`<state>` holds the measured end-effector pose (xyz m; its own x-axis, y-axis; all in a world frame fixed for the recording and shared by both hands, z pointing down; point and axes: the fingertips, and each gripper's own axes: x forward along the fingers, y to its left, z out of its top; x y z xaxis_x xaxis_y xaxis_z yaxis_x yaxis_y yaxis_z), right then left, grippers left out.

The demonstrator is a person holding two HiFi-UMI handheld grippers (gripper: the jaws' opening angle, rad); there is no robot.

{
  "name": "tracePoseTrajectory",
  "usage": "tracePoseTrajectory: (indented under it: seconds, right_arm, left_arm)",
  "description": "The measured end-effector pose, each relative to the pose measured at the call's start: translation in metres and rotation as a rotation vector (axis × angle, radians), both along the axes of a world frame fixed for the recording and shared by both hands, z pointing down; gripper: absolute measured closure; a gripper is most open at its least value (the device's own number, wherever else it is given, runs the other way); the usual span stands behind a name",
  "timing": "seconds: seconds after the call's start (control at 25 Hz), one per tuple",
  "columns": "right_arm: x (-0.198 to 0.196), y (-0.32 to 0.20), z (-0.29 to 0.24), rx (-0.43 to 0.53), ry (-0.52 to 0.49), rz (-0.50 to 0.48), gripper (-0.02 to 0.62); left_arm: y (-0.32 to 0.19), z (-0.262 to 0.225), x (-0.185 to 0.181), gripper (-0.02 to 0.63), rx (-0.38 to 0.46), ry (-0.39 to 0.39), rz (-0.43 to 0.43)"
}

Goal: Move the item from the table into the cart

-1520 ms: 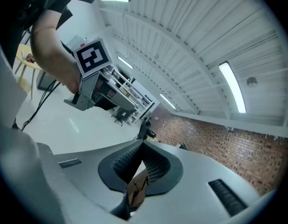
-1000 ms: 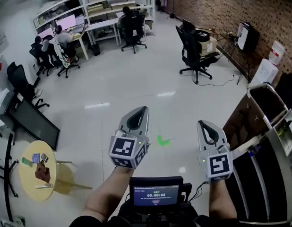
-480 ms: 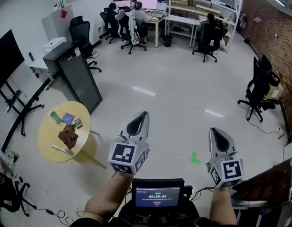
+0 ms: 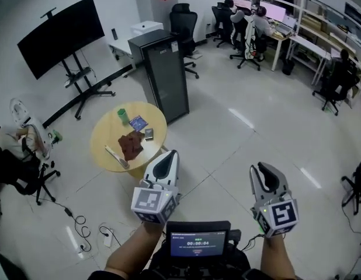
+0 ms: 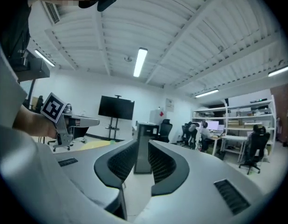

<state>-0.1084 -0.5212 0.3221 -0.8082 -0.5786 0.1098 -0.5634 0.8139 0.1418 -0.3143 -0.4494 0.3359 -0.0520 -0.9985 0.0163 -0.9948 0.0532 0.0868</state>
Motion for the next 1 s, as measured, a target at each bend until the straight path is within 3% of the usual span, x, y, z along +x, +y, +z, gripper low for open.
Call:
tracePoseTrajectory:
  seconds: [0.12,0.2,0.48,0.56,0.68,0.76,0.88,0.92,1.0]
  right_arm:
    - [-0.074,-0.008,0.015,-0.016,0.026,-0.146,0.535]
    - [-0.131,-0.005,0.026,-0.014,0.047,-0.229,0.471]
    - [-0.374,0.017,0.063,-0.068,0.034,-0.385,0.471]
    - [-0.446,0.032,0.075,-0.105,0.034,-0.422,0.403]
    - [-0.550,0.058,0.094,-0.161,0.041,-0.478,0.400]
    - [-0.613,0.070,0.109,-0.173,0.079,-0.522,0.399]
    - [-0.704,0.085,0.147,-0.204,0.140,-0.599,0.395]
    - [-0.732,0.090,0.163,-0.228,0.161,-0.626,0.328]
    - [-0.782,0.097,0.192,-0.295,0.192,-0.671,0.301]
  left_arm:
    - [0.012,0.006,-0.062,0.604,-0.027,-0.001,-0.104]
    - [0.027,0.016,-0.113,0.604,-0.033,-0.006,-0.173]
    - [0.108,0.062,-0.339,0.604,-0.074,0.014,-0.412]
    - [0.146,0.076,-0.408,0.581,-0.099,0.023,-0.498]
    - [0.194,0.110,-0.495,0.581,-0.173,0.078,-0.552]
    - [0.214,0.127,-0.542,0.548,-0.208,0.114,-0.587]
    - [0.231,0.148,-0.603,0.549,-0.247,0.149,-0.641]
    - [0.233,0.154,-0.622,0.549,-0.258,0.156,-0.655]
    - [0.234,0.163,-0.658,0.549,-0.269,0.157,-0.677]
